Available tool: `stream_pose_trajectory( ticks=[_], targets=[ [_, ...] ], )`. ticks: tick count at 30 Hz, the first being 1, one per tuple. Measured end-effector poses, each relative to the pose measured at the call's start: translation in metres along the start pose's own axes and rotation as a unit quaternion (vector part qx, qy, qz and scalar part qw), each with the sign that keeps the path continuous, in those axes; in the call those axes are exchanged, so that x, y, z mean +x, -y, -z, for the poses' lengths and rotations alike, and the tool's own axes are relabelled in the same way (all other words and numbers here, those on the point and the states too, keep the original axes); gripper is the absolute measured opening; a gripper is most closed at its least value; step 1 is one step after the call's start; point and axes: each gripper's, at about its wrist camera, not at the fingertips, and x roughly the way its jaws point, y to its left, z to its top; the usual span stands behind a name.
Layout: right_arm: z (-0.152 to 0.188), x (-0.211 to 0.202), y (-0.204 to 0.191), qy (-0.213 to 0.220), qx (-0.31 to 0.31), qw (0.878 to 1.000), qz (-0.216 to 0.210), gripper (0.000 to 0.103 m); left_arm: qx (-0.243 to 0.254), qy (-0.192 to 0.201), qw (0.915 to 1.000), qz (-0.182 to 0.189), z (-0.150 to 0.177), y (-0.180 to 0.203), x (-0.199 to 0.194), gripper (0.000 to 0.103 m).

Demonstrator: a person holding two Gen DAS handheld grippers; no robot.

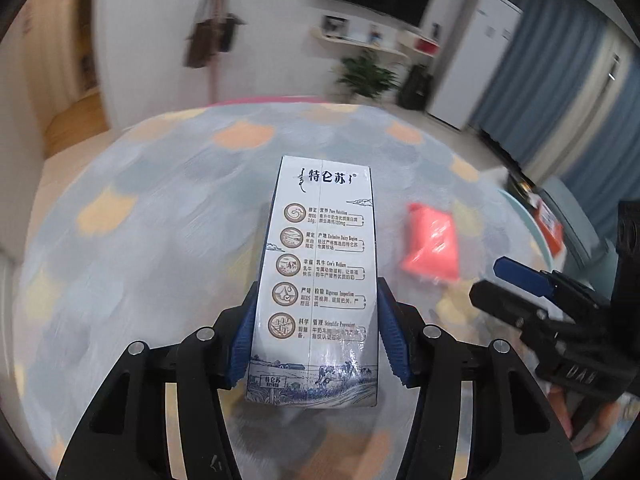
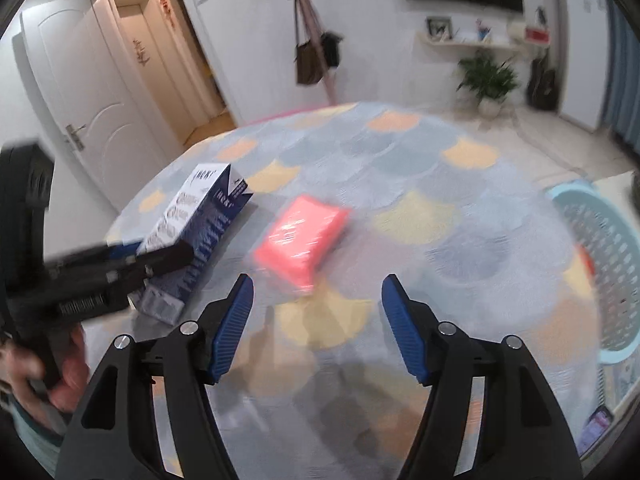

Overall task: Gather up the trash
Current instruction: 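Grasp the white box with left gripper while right gripper grasps the pink packet, then carry the white box and pink packet over the basket and open both grippers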

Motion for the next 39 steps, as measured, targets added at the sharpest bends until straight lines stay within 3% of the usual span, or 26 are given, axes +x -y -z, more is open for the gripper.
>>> stream_pose_trajectory(
  ticks=[5, 9, 14, 16, 19, 21, 27, 32, 39],
  targets=[
    [-0.02, 0.035, -0.007, -0.068, 0.024, 0.997, 0.01, 0.064, -0.037, 0.034, 0.9983, -0.031, 0.023, -0.012, -0.014, 0.052],
    [-0.027, 0.044, -0.014, -0.052, 0.019, 0.998, 0.009, 0.064, -0.038, 0.053, 0.9975, -0.028, 0.032, -0.011, -0.018, 0.053],
    [-0.024, 0.05, -0.029, -0.018, -0.014, 0.998, 0.051, 0.064, -0.028, 0.069, 0.9965, -0.04, 0.039, -0.01, -0.018, 0.053],
    [-0.024, 0.05, -0.034, -0.016, -0.023, 0.997, 0.067, 0.06, -0.022, 0.069, 0.9962, -0.048, 0.04, -0.008, -0.018, 0.053],
    [-0.023, 0.051, -0.034, -0.012, -0.03, 0.996, 0.078, 0.038, -0.016, 0.071, 0.9955, -0.061, 0.039, -0.004, -0.017, 0.053],
    [-0.021, 0.05, -0.034, -0.01, -0.031, 0.997, 0.072, 0.036, -0.013, 0.071, 0.9951, -0.068, 0.039, -0.002, -0.017, 0.053],
    [-0.018, 0.024, -0.026, 0.03, -0.022, 0.997, 0.065, 0.035, -0.004, 0.088, 0.9936, -0.071, 0.036, 0.008, -0.032, 0.052],
    [-0.02, -0.014, -0.004, 0.07, 0.004, 0.996, 0.063, 0.035, 0.023, 0.118, 0.9909, -0.06, 0.018, 0.037, -0.053, 0.052],
    [-0.032, -0.075, 0.031, 0.144, 0.014, 0.983, 0.115, 0.035, 0.071, 0.141, 0.9873, -0.018, -0.009, 0.105, -0.058, 0.052]
  ],
)
